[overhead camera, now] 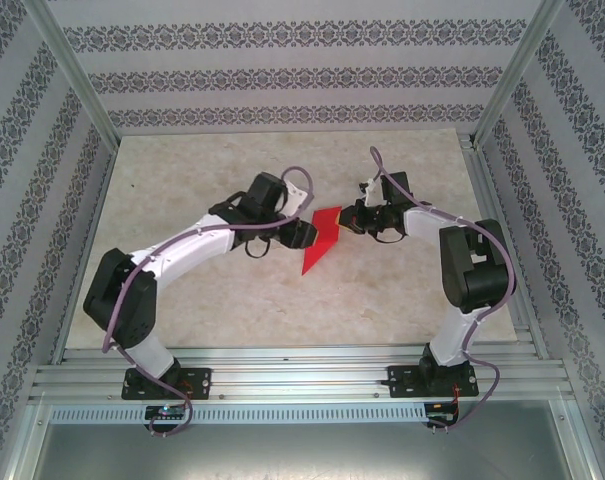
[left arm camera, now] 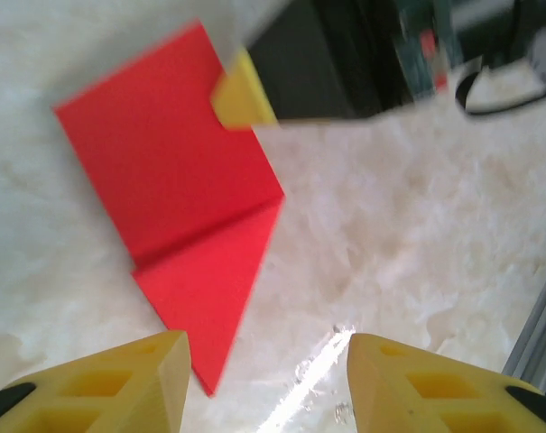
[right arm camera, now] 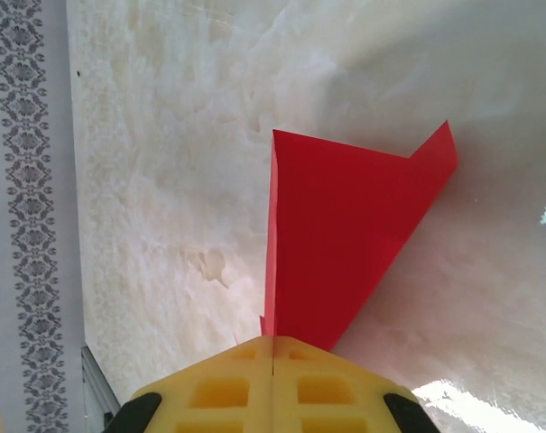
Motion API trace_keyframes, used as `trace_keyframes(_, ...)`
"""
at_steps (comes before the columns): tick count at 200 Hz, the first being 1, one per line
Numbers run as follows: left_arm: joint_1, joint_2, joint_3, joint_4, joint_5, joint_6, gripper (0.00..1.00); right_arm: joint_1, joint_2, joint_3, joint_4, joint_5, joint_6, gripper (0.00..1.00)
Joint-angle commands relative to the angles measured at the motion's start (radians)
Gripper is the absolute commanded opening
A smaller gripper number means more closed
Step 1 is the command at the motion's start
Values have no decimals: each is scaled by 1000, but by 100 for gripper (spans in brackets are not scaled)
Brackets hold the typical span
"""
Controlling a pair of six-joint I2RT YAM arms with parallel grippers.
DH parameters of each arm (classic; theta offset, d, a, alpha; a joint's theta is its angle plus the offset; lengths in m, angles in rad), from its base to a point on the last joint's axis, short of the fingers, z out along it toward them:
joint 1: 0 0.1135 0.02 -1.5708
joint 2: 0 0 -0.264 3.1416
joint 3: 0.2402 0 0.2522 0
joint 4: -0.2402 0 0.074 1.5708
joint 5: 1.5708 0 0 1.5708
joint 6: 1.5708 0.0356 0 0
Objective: Fold a paper plane with a square sheet of paper (fold left side to right side)
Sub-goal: Fold the wing for the fifth time at the center of the table.
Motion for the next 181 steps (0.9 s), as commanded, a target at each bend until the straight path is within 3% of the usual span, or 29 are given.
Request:
trace_keyframes(1,-66,67,7,-69,-140,34,51,1,43,49,-73,16,45,0)
trace_keyframes(29,-123,153,47,-70,-226,44,53,-1,87,80,-85,-8,61,0)
trace_keyframes(95,-159,284,117,-78,-424,36,53,-2,103,77,-73,-8,66,0)
trace_keyframes(181,-179,359,151,-57,-500,41,44,-2,107,74,-71,-7,67,0)
